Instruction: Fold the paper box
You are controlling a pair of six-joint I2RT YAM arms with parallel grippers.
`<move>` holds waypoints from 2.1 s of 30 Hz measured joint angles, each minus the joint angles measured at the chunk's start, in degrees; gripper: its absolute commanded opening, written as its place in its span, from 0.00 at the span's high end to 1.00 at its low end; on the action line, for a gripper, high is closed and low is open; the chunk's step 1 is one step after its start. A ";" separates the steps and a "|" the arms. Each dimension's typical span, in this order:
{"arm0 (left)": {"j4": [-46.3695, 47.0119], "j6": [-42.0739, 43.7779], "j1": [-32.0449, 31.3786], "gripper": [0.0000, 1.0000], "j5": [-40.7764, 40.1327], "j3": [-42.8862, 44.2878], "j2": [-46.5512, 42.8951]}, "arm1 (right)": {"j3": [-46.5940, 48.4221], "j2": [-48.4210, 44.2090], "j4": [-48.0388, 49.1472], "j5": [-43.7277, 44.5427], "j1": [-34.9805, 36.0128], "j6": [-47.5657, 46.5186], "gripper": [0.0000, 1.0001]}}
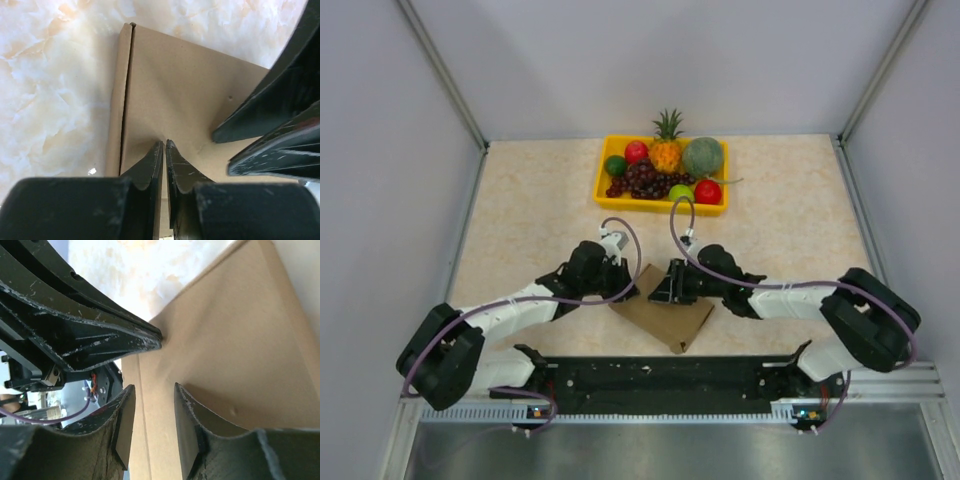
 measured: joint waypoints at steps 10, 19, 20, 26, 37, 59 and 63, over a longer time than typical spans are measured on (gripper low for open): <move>8.11 -1.95 -0.26 0.88 0.04 -4.92 -1.27 | 4.15 -26.75 -40.44 12.15 0.00 -0.61 0.37; 9.11 -3.10 -1.07 0.87 0.76 -4.96 -1.27 | -5.22 -36.87 -45.44 9.09 0.81 12.74 0.47; 9.05 -3.13 -1.18 0.87 0.81 -4.90 -1.27 | -5.51 -36.87 -45.42 9.27 0.81 13.90 0.48; 8.59 -3.15 -1.31 0.87 0.85 -4.44 -1.25 | -5.55 -37.18 -46.77 10.56 0.83 17.14 0.41; 8.46 -3.10 -1.38 0.87 0.96 -4.35 -1.25 | -5.31 -43.01 -55.45 12.57 0.85 16.39 0.41; 9.18 -3.54 -2.38 0.87 0.98 -4.37 -0.46 | -15.43 -38.10 -34.36 12.94 3.96 31.78 0.44; 10.67 -4.24 -3.15 0.87 1.01 -4.70 0.42 | -19.26 -40.98 -30.80 16.06 4.66 38.01 0.46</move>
